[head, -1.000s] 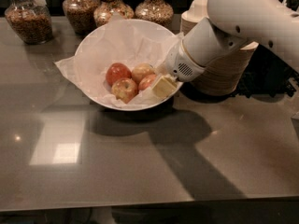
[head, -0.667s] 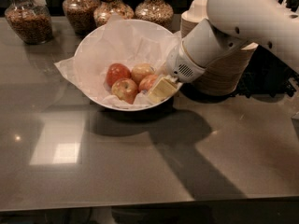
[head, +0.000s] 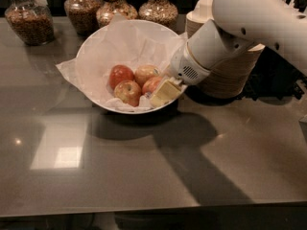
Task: Pick apple from white bowl
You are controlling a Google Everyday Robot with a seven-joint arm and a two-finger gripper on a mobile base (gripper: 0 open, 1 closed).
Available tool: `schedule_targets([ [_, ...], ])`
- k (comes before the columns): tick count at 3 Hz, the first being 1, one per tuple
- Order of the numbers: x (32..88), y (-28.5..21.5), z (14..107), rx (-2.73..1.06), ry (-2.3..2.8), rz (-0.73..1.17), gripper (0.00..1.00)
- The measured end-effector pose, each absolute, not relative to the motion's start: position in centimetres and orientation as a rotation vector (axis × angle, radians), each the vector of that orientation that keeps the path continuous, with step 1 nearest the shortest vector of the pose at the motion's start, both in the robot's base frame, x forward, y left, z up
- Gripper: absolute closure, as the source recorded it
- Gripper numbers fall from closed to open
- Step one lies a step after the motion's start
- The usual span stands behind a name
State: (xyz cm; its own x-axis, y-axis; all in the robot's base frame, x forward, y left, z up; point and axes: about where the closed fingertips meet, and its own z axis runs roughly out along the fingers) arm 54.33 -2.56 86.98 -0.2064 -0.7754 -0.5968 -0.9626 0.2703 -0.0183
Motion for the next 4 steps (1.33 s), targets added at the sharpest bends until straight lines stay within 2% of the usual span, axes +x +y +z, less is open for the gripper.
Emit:
schedule_targets([
  [1,54.1,-2.5,87.3,-1.567,2.038,0.512,1.0],
  [2,53.7,-3.0,89.5,-1.548,1.971,0.58,1.0],
  [4,54.1,-4.9,96.1,-1.497,1.694,0.924,1.0],
])
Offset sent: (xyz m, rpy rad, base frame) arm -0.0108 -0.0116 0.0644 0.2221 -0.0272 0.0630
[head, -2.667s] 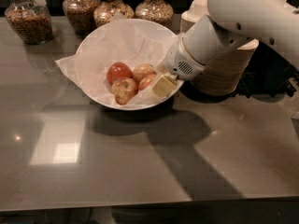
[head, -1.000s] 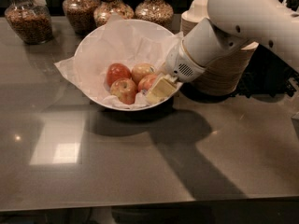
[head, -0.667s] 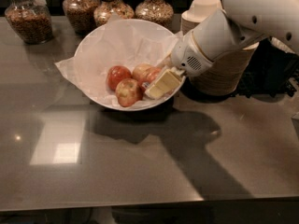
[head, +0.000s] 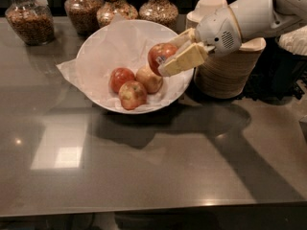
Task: Pick apple from white bowl
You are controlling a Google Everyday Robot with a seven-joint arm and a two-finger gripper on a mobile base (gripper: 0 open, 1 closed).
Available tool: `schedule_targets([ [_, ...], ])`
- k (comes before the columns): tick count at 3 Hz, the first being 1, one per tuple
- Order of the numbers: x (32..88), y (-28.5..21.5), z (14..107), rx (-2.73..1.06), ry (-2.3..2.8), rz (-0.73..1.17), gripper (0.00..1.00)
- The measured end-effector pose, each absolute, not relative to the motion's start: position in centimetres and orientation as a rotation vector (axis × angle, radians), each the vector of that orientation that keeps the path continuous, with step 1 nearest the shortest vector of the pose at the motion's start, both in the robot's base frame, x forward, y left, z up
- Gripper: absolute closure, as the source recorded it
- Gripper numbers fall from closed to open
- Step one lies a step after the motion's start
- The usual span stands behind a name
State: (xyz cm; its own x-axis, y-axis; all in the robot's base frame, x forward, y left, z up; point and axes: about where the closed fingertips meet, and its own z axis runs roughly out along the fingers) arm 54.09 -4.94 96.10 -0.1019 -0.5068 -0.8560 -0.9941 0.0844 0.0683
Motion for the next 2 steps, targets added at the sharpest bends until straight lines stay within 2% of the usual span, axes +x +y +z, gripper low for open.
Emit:
schedule_targets([
  [2,51.83,-4.32,98.57,-1.706,1.592,0.984,1.0],
])
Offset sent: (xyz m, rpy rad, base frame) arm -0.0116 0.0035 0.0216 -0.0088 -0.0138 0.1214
